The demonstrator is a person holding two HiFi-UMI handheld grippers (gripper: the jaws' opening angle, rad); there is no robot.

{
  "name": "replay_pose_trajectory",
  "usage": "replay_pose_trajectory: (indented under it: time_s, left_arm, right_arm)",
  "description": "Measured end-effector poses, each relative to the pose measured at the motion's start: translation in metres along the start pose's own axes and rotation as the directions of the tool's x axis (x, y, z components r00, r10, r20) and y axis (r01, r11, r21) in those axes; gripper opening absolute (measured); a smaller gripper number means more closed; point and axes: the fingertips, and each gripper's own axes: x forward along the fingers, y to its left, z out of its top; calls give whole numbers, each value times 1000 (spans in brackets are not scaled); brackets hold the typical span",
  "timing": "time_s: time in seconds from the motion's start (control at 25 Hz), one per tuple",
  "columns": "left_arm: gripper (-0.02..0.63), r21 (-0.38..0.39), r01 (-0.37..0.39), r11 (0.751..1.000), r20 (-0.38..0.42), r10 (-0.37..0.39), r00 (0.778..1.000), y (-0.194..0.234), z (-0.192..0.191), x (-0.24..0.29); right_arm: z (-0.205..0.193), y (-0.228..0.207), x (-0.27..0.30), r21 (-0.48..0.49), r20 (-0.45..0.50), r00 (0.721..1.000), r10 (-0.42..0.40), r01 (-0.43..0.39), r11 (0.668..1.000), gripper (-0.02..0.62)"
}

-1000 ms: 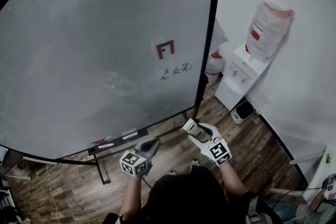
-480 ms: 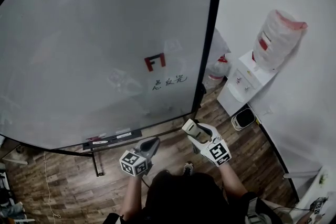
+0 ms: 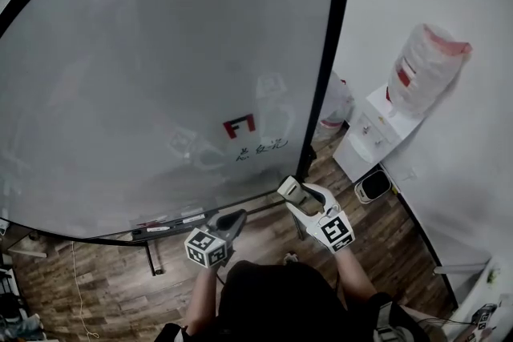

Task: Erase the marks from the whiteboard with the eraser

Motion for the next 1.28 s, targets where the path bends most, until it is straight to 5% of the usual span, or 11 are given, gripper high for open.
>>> replay_pose_trajectory:
  time_s: [0.28, 0.6, 1.28]
  left_arm:
    - [14, 35, 33, 999, 11, -34, 999, 16, 37, 4]
    - [14, 55, 47, 997, 2, -48, 999, 27, 45, 3]
    - [14, 43, 10, 999, 6, -11, 1000, 46, 37, -18]
  right_arm:
    - [70, -25, 2, -53, 122, 990, -75, 82, 995, 230]
    - [149, -47, -7, -67, 322, 927, -191, 223, 973, 230]
    - [147, -59, 6, -44, 297, 923, -244, 269, 962, 227]
